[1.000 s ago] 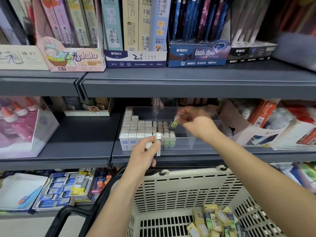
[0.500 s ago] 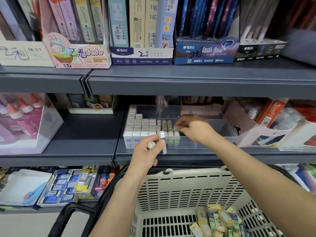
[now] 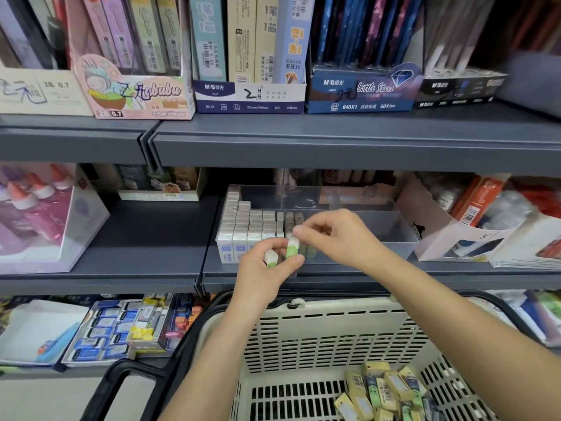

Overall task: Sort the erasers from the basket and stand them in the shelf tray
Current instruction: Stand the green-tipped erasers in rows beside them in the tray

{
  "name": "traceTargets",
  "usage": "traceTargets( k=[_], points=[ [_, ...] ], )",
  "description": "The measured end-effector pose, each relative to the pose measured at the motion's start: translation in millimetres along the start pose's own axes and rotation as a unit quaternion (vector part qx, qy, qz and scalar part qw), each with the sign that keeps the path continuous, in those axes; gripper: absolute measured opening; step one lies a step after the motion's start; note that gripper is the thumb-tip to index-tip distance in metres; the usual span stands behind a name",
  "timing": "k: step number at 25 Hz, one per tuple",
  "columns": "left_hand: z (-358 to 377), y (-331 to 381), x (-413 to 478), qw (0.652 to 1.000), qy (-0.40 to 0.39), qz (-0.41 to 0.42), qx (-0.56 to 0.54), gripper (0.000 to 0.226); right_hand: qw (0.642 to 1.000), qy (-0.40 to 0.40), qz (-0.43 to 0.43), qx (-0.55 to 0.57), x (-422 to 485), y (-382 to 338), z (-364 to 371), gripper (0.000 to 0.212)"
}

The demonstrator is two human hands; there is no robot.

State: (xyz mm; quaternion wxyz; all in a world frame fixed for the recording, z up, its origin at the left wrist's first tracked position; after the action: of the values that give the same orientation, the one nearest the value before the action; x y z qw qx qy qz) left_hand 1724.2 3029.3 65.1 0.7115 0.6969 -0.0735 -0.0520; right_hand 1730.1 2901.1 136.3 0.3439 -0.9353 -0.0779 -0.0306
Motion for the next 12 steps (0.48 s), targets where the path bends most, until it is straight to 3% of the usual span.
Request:
traceTargets(
  k=[4, 9, 12],
  points=[
    [2.1, 6.4, -3.7, 0.998, -0.002, 0.033, 0.047, 0.024, 0.999, -0.040, -0.005, 0.027, -7.9, -5.4, -0.1, 0.004],
    [-7.2, -4.5, -2.1, 0.996, 0.046, -0.027, -0.072, 0.010, 0.993, 0.090, 0.057, 0.047, 15.8, 24.4, -54.7, 0.019],
    [-3.2, 3.5, -4.0, 0.998, 0.036, -0.001, -0.049, 0.014, 0.993, 0.082, 0.086, 0.000, 33.4, 39.1, -48.3, 0.010]
  ],
)
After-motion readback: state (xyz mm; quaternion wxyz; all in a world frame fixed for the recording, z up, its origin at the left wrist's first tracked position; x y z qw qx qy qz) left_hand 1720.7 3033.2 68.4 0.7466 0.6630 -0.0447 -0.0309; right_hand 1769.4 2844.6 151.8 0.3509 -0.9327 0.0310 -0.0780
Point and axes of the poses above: each hand's wrist, its own x-axis towards the middle knuckle, its own z-axis out of the palm, y = z × x, the point moved 10 cm from there along x, towards the middle knuckle, and after that the axes turned 1 degree about -y, right-handed, at the moved point
